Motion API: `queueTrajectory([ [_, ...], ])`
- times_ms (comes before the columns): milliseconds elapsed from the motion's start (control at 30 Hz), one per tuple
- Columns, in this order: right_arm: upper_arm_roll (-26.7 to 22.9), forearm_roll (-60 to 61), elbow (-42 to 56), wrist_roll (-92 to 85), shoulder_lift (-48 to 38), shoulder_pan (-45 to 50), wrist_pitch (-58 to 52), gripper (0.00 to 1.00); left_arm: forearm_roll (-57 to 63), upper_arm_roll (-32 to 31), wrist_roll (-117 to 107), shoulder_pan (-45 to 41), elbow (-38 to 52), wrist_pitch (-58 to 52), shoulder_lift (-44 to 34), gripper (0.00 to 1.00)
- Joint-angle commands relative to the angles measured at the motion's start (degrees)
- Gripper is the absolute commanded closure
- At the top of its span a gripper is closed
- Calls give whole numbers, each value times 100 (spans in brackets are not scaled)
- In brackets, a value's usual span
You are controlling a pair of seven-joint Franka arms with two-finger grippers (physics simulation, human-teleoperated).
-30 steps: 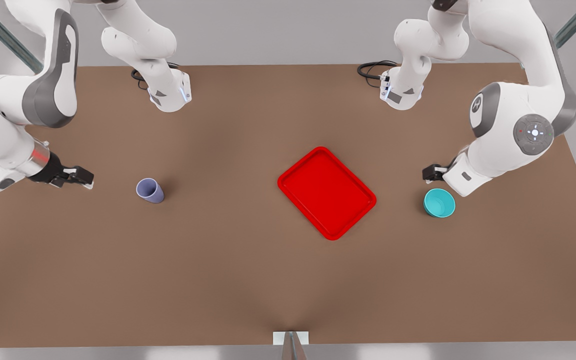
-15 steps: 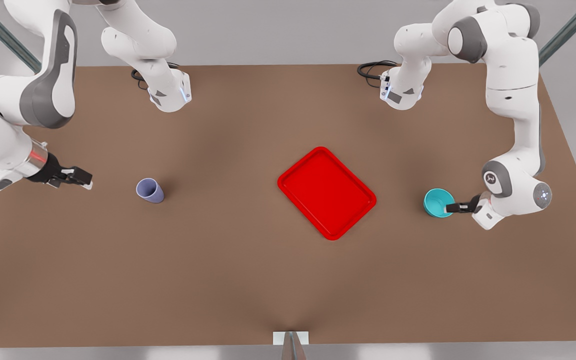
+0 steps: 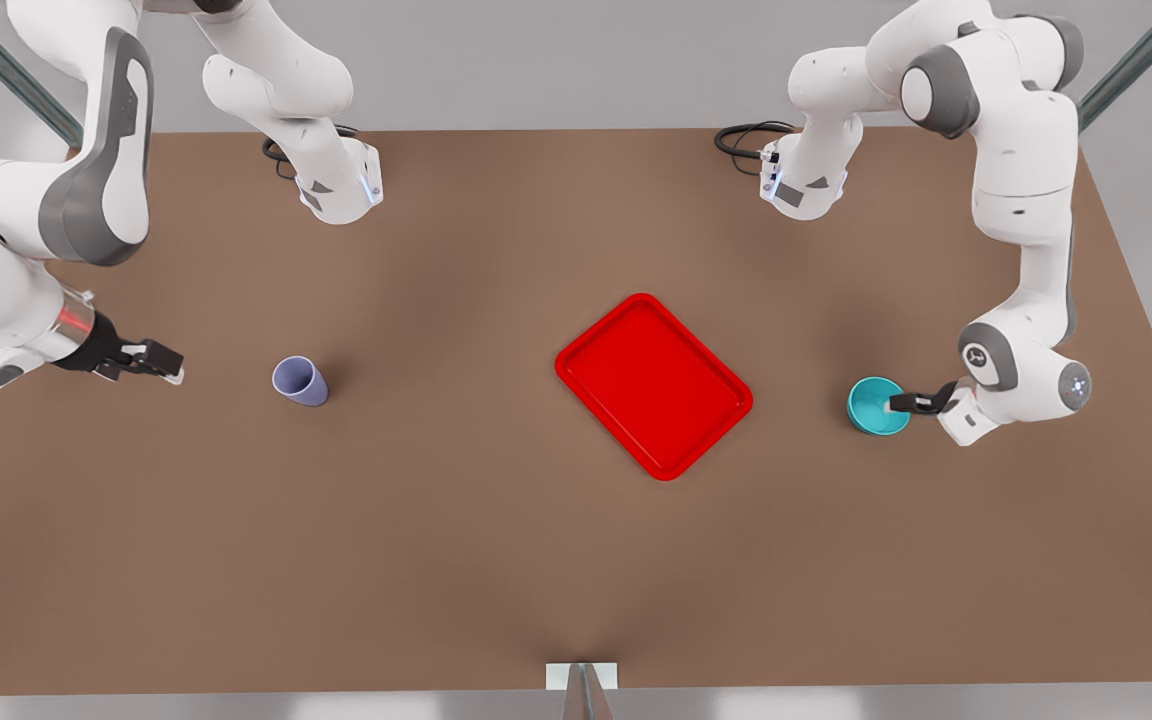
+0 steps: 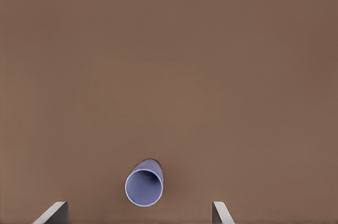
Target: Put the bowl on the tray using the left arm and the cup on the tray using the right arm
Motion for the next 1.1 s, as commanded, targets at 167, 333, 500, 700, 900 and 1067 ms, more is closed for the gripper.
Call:
queueTrajectory([
  [167, 0, 0, 0, -9, 26, -4, 53, 0, -18, -26, -136, -9, 0, 0, 18, 75],
  [333, -9, 0, 9, -53, 26, -4, 44, 0, -18, -53, -294, -9, 9, -44, 35, 79],
  [500, -9, 0, 18, -53, 35, -4, 44, 0, -18, -88, -391, -9, 27, -114, 26, 79],
  [700, -9, 0, 26, -44, 79, 5, 71, 0, -642, -325, -1155, -588, 378, -976, -633, 79],
  [900, -9, 0, 26, -53, 105, 5, 106, 0, -862, -518, -3844, -2759, 791, -870, -668, 79],
  [1067, -9, 0, 44, -44, 131, 5, 106, 0, -1213, -510, -4047, -3234, 739, -545, -246, 79],
])
